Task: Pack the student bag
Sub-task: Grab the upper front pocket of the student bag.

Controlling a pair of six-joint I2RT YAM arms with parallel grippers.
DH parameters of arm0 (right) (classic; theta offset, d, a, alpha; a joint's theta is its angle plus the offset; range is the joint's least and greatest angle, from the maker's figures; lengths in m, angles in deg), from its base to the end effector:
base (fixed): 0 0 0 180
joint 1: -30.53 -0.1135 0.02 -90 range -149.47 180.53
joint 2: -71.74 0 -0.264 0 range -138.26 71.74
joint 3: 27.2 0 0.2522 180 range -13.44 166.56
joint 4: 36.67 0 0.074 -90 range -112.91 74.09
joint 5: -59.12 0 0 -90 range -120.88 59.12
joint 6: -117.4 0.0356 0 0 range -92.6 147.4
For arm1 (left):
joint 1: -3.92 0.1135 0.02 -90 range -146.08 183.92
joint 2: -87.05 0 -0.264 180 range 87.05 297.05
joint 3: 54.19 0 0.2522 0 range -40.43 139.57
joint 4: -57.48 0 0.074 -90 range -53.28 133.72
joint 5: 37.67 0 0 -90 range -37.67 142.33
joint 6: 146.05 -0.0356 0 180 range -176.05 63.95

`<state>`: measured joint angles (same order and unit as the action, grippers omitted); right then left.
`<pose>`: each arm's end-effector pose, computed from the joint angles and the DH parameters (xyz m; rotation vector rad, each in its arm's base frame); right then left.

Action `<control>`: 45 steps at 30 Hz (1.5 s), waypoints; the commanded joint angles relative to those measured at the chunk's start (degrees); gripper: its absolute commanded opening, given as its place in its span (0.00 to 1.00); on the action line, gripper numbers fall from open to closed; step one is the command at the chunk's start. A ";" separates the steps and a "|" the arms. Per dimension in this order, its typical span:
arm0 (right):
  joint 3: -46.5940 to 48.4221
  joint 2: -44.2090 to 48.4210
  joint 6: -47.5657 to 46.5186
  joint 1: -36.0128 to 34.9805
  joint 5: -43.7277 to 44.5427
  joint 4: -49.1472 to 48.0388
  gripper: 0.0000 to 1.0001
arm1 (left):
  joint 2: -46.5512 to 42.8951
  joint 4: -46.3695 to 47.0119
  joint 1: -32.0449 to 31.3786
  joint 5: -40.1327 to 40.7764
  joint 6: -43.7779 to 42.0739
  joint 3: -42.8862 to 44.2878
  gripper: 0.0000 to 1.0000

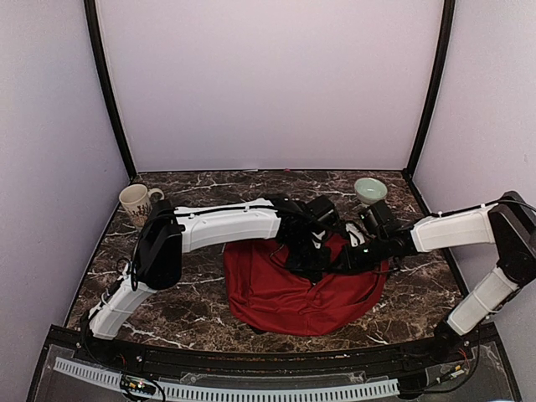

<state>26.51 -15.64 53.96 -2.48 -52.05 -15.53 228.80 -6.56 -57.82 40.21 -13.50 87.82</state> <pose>0.2275 0.1631 0.1498 -0.3071 2.6479 0.8508 0.2432 -0.4682 0.1805 0.5611 2.8833 -0.7313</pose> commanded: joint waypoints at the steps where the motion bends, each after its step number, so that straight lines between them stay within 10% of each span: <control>1: -0.13 -1.66 -0.64 0.90 -1.94 6.88 0.00 | 0.13 -5.57 -0.75 2.67 1.05 0.30 0.06; 32: 13.09 -2.60 2.45 0.89 -1.70 14.40 0.01 | -13.42 -2.09 0.12 8.84 -7.11 -1.17 0.00; 39: 16.42 5.16 1.04 0.92 1.44 19.18 0.46 | -13.55 1.81 0.82 5.94 -10.10 -2.31 0.00; 45: 6.96 19.18 3.65 0.55 5.29 15.83 0.53 | -14.37 7.80 3.08 0.33 -9.77 -6.83 0.00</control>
<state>39.95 -4.64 55.76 -1.93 -49.91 2.45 219.43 -4.25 -56.70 44.67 -22.36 83.66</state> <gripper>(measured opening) 0.530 0.028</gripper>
